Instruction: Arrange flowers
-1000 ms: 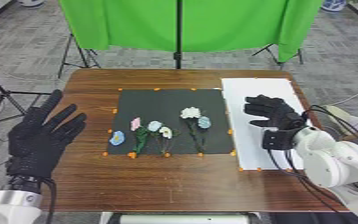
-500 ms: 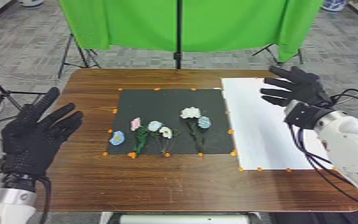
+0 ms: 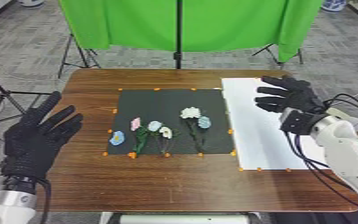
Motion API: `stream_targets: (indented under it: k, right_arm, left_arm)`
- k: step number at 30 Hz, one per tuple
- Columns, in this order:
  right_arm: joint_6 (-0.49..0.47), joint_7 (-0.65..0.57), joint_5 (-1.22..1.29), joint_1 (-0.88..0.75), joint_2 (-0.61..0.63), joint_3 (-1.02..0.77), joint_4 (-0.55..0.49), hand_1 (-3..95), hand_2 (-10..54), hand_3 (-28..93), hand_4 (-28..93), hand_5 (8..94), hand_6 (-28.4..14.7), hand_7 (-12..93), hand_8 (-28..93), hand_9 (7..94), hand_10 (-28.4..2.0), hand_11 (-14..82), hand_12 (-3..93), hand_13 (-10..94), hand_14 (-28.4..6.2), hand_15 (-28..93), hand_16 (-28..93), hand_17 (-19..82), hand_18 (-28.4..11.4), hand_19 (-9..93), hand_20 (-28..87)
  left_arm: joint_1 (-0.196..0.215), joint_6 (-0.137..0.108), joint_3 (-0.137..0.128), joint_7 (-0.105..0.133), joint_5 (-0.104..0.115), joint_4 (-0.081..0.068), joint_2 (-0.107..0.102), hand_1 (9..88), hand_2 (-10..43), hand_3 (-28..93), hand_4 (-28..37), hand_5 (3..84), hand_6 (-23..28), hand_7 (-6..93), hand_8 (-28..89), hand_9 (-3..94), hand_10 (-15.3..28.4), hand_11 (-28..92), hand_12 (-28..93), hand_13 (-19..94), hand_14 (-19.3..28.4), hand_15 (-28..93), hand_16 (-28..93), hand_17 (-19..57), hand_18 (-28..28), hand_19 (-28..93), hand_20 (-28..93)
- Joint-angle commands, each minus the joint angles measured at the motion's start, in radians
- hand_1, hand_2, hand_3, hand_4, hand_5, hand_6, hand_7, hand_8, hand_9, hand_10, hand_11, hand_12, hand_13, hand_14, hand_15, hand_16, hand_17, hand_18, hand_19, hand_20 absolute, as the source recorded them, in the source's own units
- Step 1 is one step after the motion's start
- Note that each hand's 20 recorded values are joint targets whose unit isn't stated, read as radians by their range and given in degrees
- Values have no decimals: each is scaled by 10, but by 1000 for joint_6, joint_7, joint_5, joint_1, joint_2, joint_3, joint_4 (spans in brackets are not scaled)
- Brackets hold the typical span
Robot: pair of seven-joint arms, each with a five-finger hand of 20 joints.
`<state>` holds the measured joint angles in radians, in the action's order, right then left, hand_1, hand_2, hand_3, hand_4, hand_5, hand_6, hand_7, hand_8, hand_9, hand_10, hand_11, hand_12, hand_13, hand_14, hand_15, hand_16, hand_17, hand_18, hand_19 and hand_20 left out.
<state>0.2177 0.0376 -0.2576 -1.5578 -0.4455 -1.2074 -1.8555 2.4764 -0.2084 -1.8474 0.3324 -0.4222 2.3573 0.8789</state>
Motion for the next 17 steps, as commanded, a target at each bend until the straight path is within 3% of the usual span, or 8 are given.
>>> stream_targets:
  k: [1, 3, 6, 11, 13, 15, 17]
  right_arm:
    - [-33, -5, 10, 11, 2, 13, 10, 198, 29, 813, -283, 493, 20, 179, -140, 523, -129, 129, 133, 430, -168, 355, 114, 44, -244, 515, 233]
    - [-39, -4, 26, 6, -4, 3, 9, 196, 32, 813, -283, 492, 20, 179, -141, 521, -129, 124, 132, 424, -170, 327, 118, 43, -245, 490, 215]
    - [-47, -13, 2, 11, -5, 10, 11, 195, 35, 813, -283, 492, 19, 179, -140, 515, -129, 114, 129, 421, -171, 302, 125, 37, -247, 468, 195]
    - [-44, -27, 5, 4, -17, 2, 8, 199, 42, 817, -282, 491, 19, 177, -139, 514, -127, 111, 131, 419, -174, 289, 139, 33, -249, 468, 182]
    - [-49, -28, 3, 14, -19, 12, 10, 207, 46, 825, -282, 491, 20, 177, -139, 517, -125, 113, 132, 420, -174, 288, 141, 32, -249, 469, 181]
    - [-50, -22, 11, 26, -18, 26, 11, 212, 47, 829, -282, 490, 21, 178, -139, 520, -122, 116, 132, 420, -174, 291, 144, 32, -249, 469, 179]
    - [-47, -18, 9, 34, -20, 37, 10, 213, 47, 831, -282, 492, 23, 180, -140, 520, -121, 117, 132, 421, -172, 293, 145, 31, -248, 470, 178]
  left_arm:
    - [12, 2, -1, -3, 1, -4, 4, 199, 65, 766, -283, 292, 43, 145, -105, 266, 185, 220, 120, 198, 261, 421, -48, -109, 280, 521, 123]
    - [16, -3, -4, 0, -5, 2, 4, 201, 63, 764, -282, 295, 49, 148, -102, 285, 200, 265, 129, 214, 278, 504, -71, -92, 283, 561, 150]
    - [24, -7, -3, 21, -6, 8, 2, 201, 63, 765, -282, 292, 48, 145, -103, 270, 192, 235, 119, 202, 265, 456, -81, -95, 284, 533, 138]
    - [17, -12, 2, 8, -5, 10, 7, 199, 62, 767, -282, 287, 46, 149, -105, 258, 183, 213, 117, 184, 249, 388, -58, -114, 282, 498, 108]
    - [17, -3, -2, 2, -11, 9, 11, 199, 62, 767, -283, 286, 45, 149, -105, 258, 183, 213, 119, 184, 249, 386, -51, -114, 282, 499, 105]
    - [20, -16, 1, 8, -7, 13, 8, 200, 62, 766, -283, 286, 45, 149, -105, 258, 184, 214, 120, 184, 251, 388, -47, -115, 282, 502, 104]
    - [23, -6, -3, 2, -13, 14, 14, 200, 62, 766, -283, 286, 45, 149, -105, 258, 185, 216, 122, 184, 253, 391, -45, -115, 283, 506, 104]
